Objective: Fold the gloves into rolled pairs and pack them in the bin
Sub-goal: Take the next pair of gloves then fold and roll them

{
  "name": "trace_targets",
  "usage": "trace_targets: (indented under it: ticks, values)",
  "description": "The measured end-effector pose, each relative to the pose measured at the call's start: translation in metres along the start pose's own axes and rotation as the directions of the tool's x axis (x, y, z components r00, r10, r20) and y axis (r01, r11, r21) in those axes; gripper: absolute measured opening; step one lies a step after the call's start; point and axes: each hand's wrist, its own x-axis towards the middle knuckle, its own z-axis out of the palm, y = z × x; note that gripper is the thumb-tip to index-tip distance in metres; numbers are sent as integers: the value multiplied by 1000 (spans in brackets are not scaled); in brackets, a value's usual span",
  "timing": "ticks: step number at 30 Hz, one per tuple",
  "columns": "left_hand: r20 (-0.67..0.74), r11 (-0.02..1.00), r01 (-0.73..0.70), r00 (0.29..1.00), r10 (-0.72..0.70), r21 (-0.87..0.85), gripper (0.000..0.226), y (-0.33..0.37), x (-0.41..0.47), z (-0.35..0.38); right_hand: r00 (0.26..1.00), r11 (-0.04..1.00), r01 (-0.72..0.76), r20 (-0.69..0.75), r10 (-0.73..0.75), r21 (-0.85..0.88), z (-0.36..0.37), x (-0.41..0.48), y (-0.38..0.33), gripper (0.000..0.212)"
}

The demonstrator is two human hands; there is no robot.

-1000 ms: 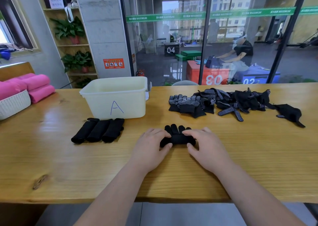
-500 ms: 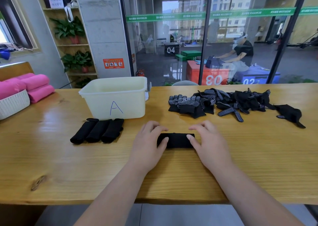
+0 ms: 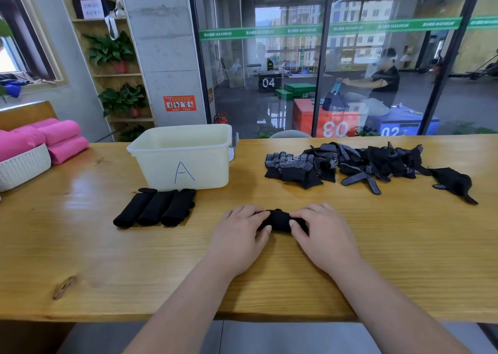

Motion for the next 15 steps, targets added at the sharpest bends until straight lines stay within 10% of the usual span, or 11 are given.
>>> trace_targets:
  ticks: [7,15]
  values:
    - [-9,988,129,991,-130,-84,42,-5,0,-4,998,976,47,27,-54,213,-11,-5,-3,13]
    - [27,976,175,985,-173,-132,39,-10,3,-2,867,972,208,439,-235,110,-3,0,-6,61]
